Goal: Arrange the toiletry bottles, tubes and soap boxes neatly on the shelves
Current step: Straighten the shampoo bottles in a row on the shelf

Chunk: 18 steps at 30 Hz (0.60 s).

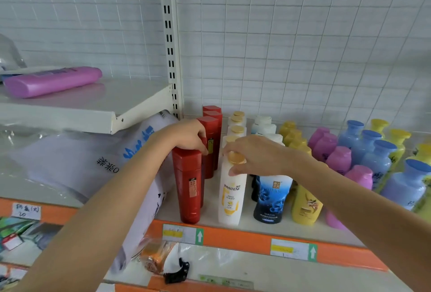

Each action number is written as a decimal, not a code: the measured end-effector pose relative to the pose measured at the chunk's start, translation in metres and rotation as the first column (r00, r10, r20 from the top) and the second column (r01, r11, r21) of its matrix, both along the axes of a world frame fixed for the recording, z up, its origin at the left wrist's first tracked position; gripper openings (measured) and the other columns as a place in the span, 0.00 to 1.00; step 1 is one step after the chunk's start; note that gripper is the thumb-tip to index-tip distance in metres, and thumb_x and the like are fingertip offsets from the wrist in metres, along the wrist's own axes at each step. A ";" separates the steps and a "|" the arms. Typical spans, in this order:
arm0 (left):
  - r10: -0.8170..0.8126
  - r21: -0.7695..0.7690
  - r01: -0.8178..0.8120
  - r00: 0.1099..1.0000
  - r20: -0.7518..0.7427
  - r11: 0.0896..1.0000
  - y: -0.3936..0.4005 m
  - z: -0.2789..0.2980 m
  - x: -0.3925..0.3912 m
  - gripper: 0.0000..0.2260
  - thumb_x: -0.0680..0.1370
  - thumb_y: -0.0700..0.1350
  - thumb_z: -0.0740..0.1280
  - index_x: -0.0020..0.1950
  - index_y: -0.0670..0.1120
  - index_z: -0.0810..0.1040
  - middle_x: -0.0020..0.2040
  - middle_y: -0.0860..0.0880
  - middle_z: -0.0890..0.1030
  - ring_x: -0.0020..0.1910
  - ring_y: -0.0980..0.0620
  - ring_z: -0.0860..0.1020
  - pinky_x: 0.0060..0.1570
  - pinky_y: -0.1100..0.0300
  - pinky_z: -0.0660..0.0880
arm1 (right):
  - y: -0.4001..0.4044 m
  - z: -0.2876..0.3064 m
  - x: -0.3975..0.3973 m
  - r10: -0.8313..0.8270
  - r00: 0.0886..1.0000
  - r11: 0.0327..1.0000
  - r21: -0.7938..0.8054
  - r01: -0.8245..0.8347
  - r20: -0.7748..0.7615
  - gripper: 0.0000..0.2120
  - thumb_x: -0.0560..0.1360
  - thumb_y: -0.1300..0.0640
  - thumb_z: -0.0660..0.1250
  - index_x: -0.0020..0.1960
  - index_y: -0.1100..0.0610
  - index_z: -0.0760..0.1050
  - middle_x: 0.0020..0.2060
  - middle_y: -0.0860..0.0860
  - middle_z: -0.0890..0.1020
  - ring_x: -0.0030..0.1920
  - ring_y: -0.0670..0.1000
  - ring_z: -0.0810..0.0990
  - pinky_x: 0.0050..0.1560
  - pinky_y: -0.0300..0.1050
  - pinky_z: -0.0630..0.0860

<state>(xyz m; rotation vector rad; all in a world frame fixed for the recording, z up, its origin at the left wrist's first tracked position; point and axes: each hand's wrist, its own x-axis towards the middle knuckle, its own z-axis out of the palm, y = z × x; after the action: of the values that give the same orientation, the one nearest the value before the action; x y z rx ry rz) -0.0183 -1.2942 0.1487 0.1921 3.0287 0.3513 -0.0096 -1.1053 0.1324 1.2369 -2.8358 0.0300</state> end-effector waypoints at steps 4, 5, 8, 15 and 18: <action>0.006 0.020 -0.005 1.000 -0.011 1.000 -0.002 0.001 0.002 0.18 0.71 0.52 0.72 0.57 0.46 0.77 0.57 0.46 0.77 0.55 0.48 0.76 0.54 0.54 0.74 | 0.001 -0.001 -0.005 -0.006 1.000 0.999 -0.032 0.006 0.005 0.21 0.73 0.47 0.67 0.63 0.52 0.70 0.56 0.50 0.78 0.55 0.51 0.76 0.54 0.47 0.74; 0.004 0.027 -0.003 1.000 -0.026 1.000 -0.003 0.001 0.003 0.18 0.71 0.53 0.71 0.57 0.46 0.76 0.58 0.47 0.77 0.56 0.49 0.76 0.55 0.54 0.74 | 0.001 -0.001 -0.006 -0.001 1.000 1.000 -0.030 0.001 0.002 0.21 0.73 0.47 0.67 0.63 0.52 0.70 0.55 0.50 0.78 0.55 0.52 0.76 0.54 0.47 0.74; 0.017 0.066 -0.012 0.997 -0.074 0.998 -0.009 0.004 0.009 0.18 0.74 0.57 0.66 0.57 0.47 0.76 0.57 0.49 0.77 0.56 0.51 0.75 0.53 0.57 0.73 | -0.001 0.003 -0.006 -0.007 1.000 1.000 0.010 0.007 0.006 0.22 0.74 0.46 0.66 0.64 0.52 0.69 0.55 0.50 0.77 0.53 0.51 0.76 0.52 0.46 0.74; 0.064 0.103 -0.045 0.980 -0.190 0.994 -0.029 0.018 0.034 0.10 0.75 0.53 0.66 0.52 0.48 0.78 0.52 0.50 0.79 0.51 0.51 0.76 0.50 0.57 0.72 | -0.037 0.024 -0.024 0.025 1.000 0.999 -0.040 -0.025 0.001 0.23 0.75 0.48 0.64 0.67 0.54 0.67 0.60 0.50 0.74 0.58 0.51 0.73 0.57 0.46 0.72; 0.029 0.082 -0.011 0.975 -0.219 0.997 -0.027 0.009 0.042 0.15 0.69 0.59 0.70 0.47 0.50 0.79 0.49 0.52 0.78 0.51 0.53 0.75 0.53 0.56 0.72 | -0.063 0.019 -0.032 0.053 0.998 0.995 -0.086 -0.050 0.033 0.07 0.73 0.55 0.66 0.50 0.52 0.72 0.43 0.45 0.75 0.43 0.46 0.75 0.42 0.39 0.72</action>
<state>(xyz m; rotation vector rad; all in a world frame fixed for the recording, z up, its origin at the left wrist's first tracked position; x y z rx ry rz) 0.0235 -1.3216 0.1582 0.2196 3.2390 0.4847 -0.0419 -1.1682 0.1509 1.3039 -2.7987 0.1740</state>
